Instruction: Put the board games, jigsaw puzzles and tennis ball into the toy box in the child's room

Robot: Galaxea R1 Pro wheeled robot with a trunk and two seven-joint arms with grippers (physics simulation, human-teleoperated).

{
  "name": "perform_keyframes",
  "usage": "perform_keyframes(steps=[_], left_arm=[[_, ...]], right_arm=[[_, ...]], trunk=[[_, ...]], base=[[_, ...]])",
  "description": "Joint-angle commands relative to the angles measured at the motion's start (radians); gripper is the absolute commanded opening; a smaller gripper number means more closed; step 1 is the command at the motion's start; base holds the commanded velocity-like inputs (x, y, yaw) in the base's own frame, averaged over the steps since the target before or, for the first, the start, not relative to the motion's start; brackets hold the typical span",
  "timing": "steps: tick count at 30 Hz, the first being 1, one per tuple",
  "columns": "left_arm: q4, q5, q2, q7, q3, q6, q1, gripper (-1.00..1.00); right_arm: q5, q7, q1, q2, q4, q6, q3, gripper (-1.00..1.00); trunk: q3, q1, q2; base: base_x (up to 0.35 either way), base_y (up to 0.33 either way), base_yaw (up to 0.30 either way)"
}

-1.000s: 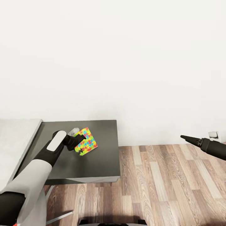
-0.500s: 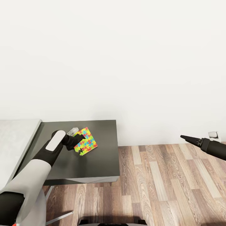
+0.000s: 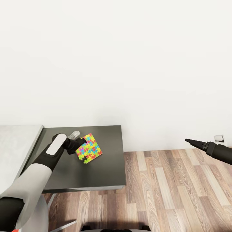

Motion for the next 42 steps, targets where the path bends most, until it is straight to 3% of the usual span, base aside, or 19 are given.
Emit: perform_keyframes(steps=[1,26,42], left_arm=[[-0.001,0.009,0.001,0.009,-0.004,-0.001,-0.001,1.00],[-0.001,0.009,0.002,0.010,-0.005,-0.001,0.000,1.00],[-0.001,0.011,0.001,0.010,-0.005,-0.001,0.000,1.00]], right_arm=[[0.007,0.008,-0.001,0.000,0.000,0.004,-0.001,1.00],[0.007,0.008,-0.001,0.000,0.000,0.004,-0.001,1.00],[0.008,0.008,-0.001,0.000,0.000,0.004,-0.001,1.00]], trunk=[[-0.001,0.001,-0.002],[-0.001,0.001,-0.002],[-0.001,0.001,-0.002]], base=[[0.117,0.088,0.000],[0.023,0.017,-0.006],[0.000,0.000,-0.220]])
